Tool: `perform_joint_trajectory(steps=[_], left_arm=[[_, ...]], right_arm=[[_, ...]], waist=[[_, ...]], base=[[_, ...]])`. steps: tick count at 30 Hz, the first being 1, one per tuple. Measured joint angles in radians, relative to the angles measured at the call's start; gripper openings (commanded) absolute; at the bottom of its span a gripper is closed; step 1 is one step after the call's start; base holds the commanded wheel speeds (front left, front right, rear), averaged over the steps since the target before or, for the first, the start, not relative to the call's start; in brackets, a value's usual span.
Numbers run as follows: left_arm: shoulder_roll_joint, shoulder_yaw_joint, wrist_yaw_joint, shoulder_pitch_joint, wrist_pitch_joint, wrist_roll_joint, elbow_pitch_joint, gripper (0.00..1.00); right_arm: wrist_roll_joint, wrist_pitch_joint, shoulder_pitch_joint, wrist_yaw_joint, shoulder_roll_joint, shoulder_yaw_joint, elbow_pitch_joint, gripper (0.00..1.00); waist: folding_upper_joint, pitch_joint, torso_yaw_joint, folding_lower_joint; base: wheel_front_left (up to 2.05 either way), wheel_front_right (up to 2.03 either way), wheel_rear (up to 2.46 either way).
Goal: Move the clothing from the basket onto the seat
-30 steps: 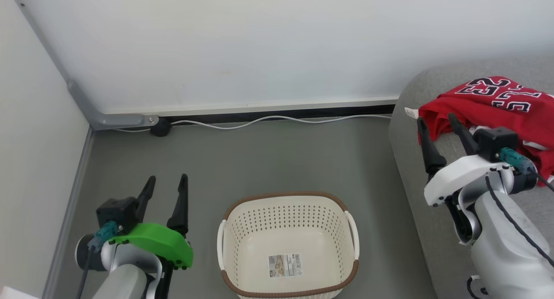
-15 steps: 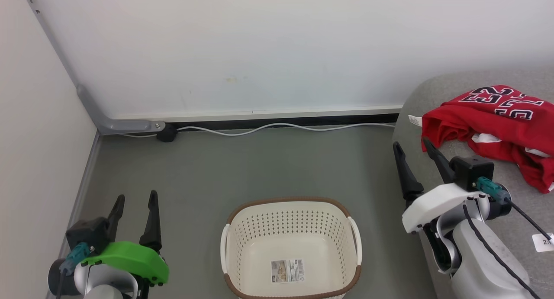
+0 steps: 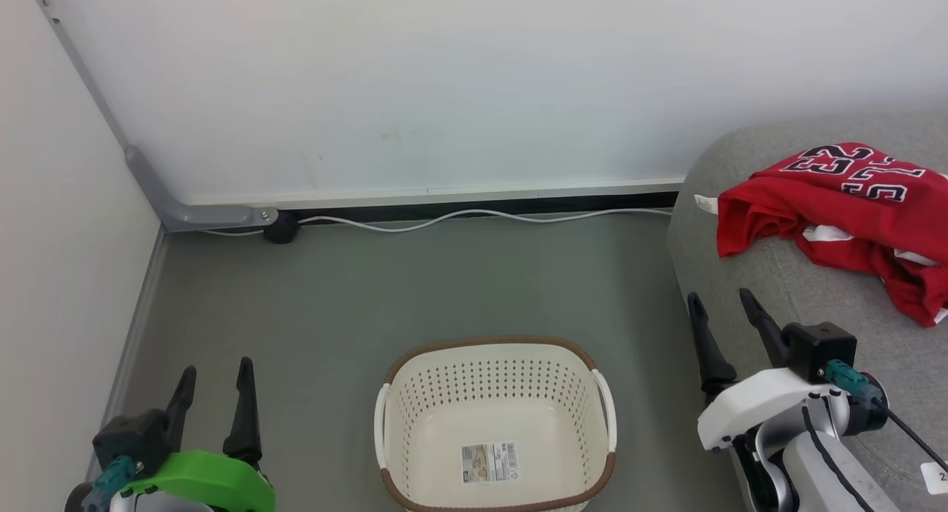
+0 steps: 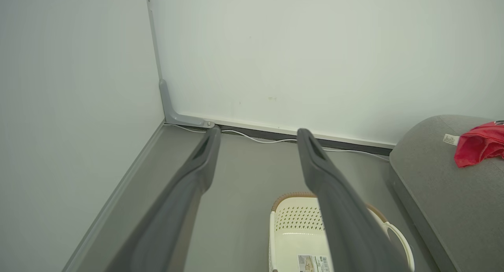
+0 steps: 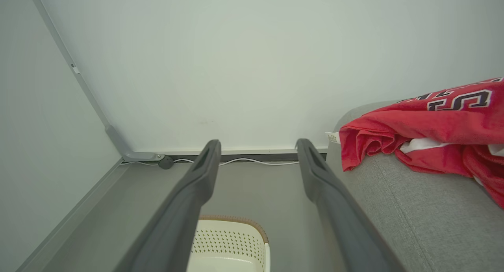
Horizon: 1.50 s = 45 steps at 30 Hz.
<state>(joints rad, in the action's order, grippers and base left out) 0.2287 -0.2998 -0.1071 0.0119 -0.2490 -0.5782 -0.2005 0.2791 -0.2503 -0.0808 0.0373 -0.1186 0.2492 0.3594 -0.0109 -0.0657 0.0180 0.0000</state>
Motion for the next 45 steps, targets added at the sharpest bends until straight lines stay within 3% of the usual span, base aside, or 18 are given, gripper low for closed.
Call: perform_joint_trajectory(steps=[14,45], left_arm=[[-0.004,0.036,-0.008,0.063,0.000,0.048,0.062,1.00],[-0.015,0.062,-0.009,0.114,0.000,0.094,0.104,1.00]], right_arm=[[0.002,0.000,0.083,0.026,0.001,-0.016,-0.094,1.00],[0.011,0.005,0.153,0.044,0.000,-0.026,-0.196,1.00]], waist=[[0.0000,0.015,0.003,0.0000],[0.0000,0.031,0.005,0.0000]], base=[[0.00,0.00,0.00],[0.00,0.00,0.00]])
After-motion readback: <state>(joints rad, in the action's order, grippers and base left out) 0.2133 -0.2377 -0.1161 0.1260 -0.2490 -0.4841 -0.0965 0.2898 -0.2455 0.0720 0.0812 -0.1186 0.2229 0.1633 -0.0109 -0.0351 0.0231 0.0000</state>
